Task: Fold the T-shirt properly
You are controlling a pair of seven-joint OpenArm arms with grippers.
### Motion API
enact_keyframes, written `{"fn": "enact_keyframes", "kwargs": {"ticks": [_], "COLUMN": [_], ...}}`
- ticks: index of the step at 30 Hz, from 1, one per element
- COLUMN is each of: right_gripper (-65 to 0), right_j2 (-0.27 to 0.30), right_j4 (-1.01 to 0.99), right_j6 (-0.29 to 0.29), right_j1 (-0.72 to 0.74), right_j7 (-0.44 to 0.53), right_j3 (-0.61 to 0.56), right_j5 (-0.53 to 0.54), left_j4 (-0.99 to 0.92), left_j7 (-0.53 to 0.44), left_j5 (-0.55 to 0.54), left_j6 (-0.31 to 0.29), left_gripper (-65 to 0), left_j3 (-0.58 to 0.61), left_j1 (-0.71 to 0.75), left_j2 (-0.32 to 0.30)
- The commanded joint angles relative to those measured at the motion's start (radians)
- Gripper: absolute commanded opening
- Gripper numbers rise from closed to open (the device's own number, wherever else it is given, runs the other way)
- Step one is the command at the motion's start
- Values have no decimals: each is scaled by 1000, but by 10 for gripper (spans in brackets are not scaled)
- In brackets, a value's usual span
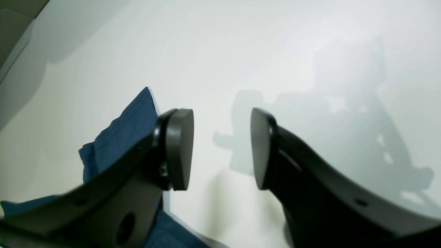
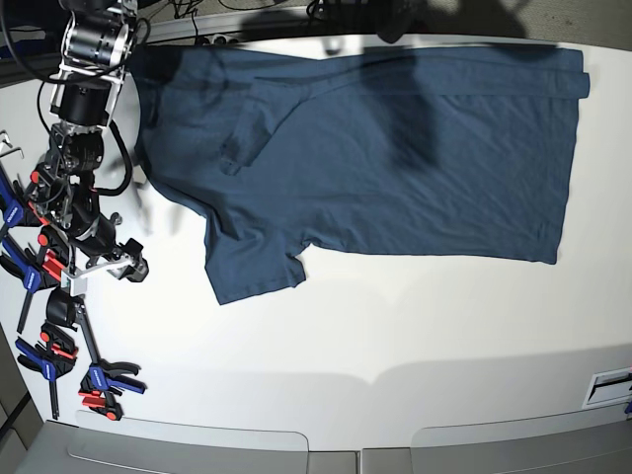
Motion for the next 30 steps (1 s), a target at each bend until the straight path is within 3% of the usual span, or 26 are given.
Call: {"fn": "enact_keyframes", "kwargs": {"ticks": [1, 11, 13, 27, 30], "right_gripper": [-399, -399, -399, -399, -399], "right_j2": [19, 19, 19, 19, 18], "right_j4": [17, 17, 17, 17, 17], "right_j6": [8, 8, 8, 9, 64], "right_j1": [27, 27, 27, 27, 27], "right_j7": [19, 19, 19, 4, -26], "right_j3": [6, 6, 6, 6, 6], "right_j5": [17, 18, 18, 18, 11], "left_j4": [6, 6, 6, 6, 6], "left_j7": [-66, -303, -332, -340, -340], "left_j5": [19, 188, 201, 207, 207], "left_j6": [-72, -68, -34, -20, -20], "left_gripper": [-650, -650, -650, -650, -650], "left_j3": [9, 9, 9, 9, 9], "left_j1": [17, 17, 17, 17, 17], "left_j2": [16, 16, 16, 16, 16]}}
